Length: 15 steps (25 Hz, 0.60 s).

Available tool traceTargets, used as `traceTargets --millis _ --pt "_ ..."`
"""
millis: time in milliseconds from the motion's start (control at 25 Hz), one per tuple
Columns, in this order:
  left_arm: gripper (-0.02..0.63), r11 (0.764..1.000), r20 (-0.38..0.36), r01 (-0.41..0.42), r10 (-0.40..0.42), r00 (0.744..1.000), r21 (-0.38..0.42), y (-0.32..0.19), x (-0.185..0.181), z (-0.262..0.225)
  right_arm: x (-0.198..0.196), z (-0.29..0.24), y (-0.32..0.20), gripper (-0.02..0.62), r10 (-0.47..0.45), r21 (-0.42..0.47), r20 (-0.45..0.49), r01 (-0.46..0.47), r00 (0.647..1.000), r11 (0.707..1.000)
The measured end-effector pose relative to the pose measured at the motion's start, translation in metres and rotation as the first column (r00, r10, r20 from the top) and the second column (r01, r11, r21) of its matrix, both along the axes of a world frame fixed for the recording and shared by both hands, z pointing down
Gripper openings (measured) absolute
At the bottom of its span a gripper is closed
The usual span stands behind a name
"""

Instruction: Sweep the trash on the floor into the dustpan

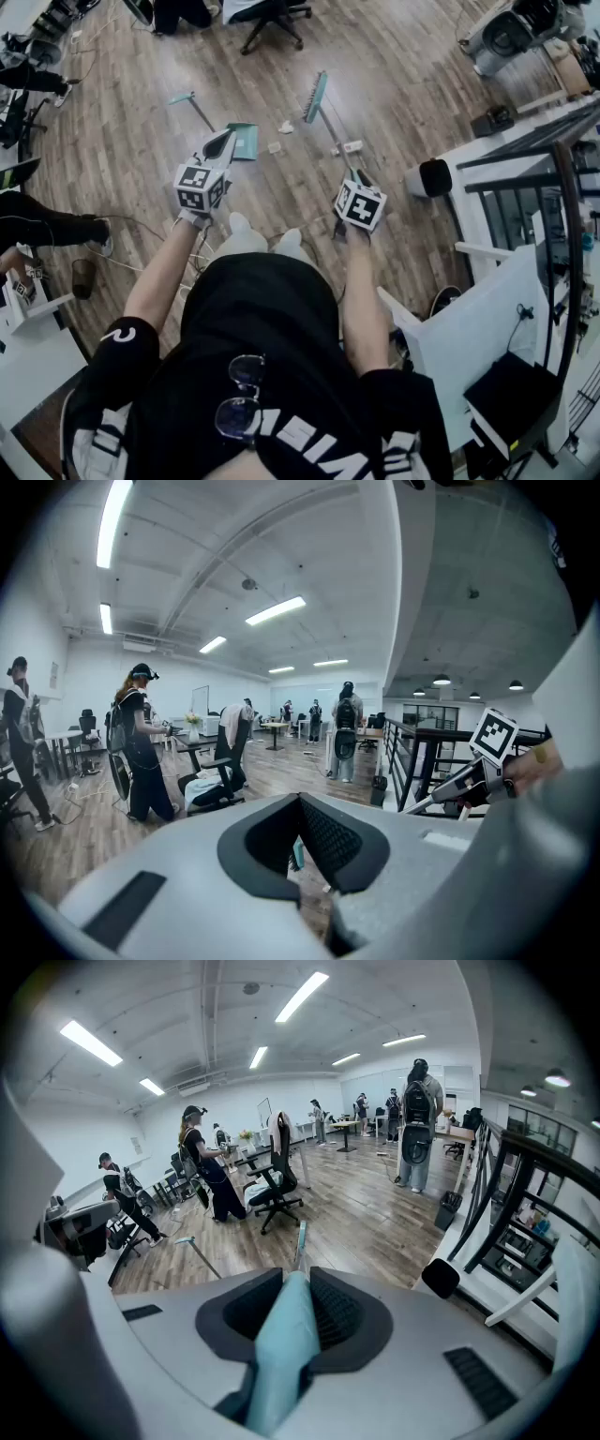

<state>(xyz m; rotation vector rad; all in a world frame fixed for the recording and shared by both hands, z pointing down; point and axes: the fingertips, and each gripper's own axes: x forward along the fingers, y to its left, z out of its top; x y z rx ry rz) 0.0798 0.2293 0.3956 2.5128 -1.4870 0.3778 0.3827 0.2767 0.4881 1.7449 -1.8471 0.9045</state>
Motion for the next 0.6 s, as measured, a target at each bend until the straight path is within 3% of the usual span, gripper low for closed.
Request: traceTargets --millis 320,600 --pt "-0.002 1.0 0.007 -0.012 0.012 1.0 -0.01 -0.004 -0.009 0.002 -0.01 0.001 -0.007 0.084 -0.001 0.011 -0.001 0.001 1.0 1.0" --pt "-0.002 0.999 -0.045 0.005 -0.007 0.999 -0.042 -0.015 -0.015 0.018 -0.014 0.017 -0.015 0.084 -0.011 -0.033 -0.001 0.011 1.0 0.999"
